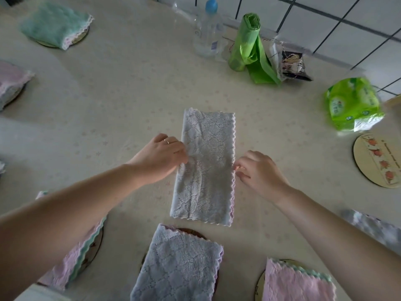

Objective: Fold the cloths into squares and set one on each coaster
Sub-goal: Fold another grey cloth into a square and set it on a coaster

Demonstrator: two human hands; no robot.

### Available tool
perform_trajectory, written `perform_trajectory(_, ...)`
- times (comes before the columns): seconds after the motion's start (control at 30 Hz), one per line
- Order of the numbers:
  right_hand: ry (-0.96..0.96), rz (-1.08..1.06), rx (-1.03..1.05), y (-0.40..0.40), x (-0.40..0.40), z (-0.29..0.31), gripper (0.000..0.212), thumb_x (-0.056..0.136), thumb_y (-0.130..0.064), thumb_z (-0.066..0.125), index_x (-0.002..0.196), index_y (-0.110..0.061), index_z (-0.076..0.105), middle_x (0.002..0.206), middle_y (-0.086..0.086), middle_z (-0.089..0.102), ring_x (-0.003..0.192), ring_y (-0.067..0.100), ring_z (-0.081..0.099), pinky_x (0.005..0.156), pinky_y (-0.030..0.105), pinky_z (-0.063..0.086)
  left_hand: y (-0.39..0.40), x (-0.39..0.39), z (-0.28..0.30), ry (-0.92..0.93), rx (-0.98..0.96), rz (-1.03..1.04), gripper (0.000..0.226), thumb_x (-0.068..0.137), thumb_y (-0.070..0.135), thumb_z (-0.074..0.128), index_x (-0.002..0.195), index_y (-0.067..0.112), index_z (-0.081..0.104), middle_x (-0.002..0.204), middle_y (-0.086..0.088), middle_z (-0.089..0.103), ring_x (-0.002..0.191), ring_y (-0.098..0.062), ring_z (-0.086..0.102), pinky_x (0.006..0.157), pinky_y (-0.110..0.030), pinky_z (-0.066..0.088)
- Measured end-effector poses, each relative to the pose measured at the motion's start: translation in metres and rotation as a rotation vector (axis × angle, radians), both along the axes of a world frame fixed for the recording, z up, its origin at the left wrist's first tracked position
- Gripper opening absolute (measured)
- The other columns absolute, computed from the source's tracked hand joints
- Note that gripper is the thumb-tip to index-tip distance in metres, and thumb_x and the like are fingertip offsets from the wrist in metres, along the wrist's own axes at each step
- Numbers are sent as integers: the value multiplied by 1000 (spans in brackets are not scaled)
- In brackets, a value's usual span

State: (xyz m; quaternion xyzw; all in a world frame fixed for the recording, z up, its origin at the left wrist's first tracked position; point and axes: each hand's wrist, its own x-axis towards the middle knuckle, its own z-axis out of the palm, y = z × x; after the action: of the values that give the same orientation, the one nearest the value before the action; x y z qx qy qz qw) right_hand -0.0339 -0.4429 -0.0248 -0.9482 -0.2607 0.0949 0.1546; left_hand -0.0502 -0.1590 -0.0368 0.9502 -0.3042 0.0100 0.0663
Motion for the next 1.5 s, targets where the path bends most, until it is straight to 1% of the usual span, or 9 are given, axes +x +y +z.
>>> perform_trajectory(0.17, -183, 308, -10, -6, -8, -20, 25, 65, -17, 80, 88, -21, 70, 94, -4, 67, 88, 15, 55, 85, 29, 36, 13, -30, -11, 73, -50, -99, 30, 77, 16, 72, 105, 26, 67, 113, 9, 66, 105, -14, 62, 95, -35, 45)
perform_trajectory(0.53, -225, 261, 14, 0, -12, -26, 11, 76, -14, 60, 82, -19, 67, 90, -3, 65, 82, 20, 62, 81, 30, 42, 6, -44, -21, 82, -182, 56, 30, 73, 13, 74, 101, 23, 70, 114, 5, 66, 103, -14, 63, 87, -35, 49)
perform_trajectory(0.73, -168, 230, -12, -1, -19, -25, 21, 65, -9, 79, 82, -17, 71, 92, -1, 69, 83, 22, 66, 79, 33, 50, 2, -50, -20, 78, -216, 118, 28, 72, 11, 73, 98, 23, 71, 114, 6, 66, 98, -14, 66, 86, -34, 48)
perform_trajectory(0.83, -171, 168, -19, 7, -18, -21, 8, 72, -12, 67, 76, -19, 68, 86, -4, 66, 81, 22, 63, 81, 31, 44, -1, -49, -15, 101, -234, 165, 26, 74, 11, 72, 97, 23, 71, 113, 7, 67, 99, -14, 66, 88, -34, 46)
perform_trajectory(1.0, -15, 158, 24, 1, -31, -10, 13, 74, -15, 58, 83, -20, 65, 89, -9, 68, 84, 17, 62, 85, 24, 33, 0, -59, 3, 291, -287, 259, 23, 90, 18, 56, 111, 22, 64, 116, 7, 65, 109, -14, 59, 99, -31, 37)
perform_trajectory(1.1, 183, 62, 103, -1, -52, 1, 7, 84, -24, 59, 89, -23, 63, 86, -16, 65, 83, 10, 60, 81, 22, 38, 0, -75, 15, 587, -393, 441, 17, 91, 23, 52, 103, 31, 62, 98, 18, 64, 91, -5, 60, 83, -20, 46)
perform_trajectory(1.2, 497, -130, 323, 0, -62, 10, 14, 84, -44, 56, 83, -30, 58, 73, -22, 63, 70, -6, 57, 63, 15, 41, -1, -86, 17, 754, -502, 520, 18, 89, 19, 54, 90, 36, 60, 86, 19, 65, 78, -2, 61, 74, -25, 54)
perform_trajectory(1.37, 620, -472, 447, 14, -43, -1, 20, 87, -12, 56, 70, -20, 60, 62, -12, 55, 54, 0, 48, 55, 20, 39, -8, -63, 16, 853, -580, 676, 14, 91, 27, 51, 83, 28, 62, 74, 3, 67, 63, -19, 58, 56, -32, 43)
perform_trajectory(1.5, 732, -611, 503, 20, -36, -7, 23, 89, -5, 52, 71, -17, 57, 59, -5, 53, 46, 2, 47, 44, 10, 36, -13, -44, 16, 912, -529, 754, 19, 91, 24, 49, 76, 21, 61, 65, 6, 61, 56, -9, 51, 51, -20, 35)
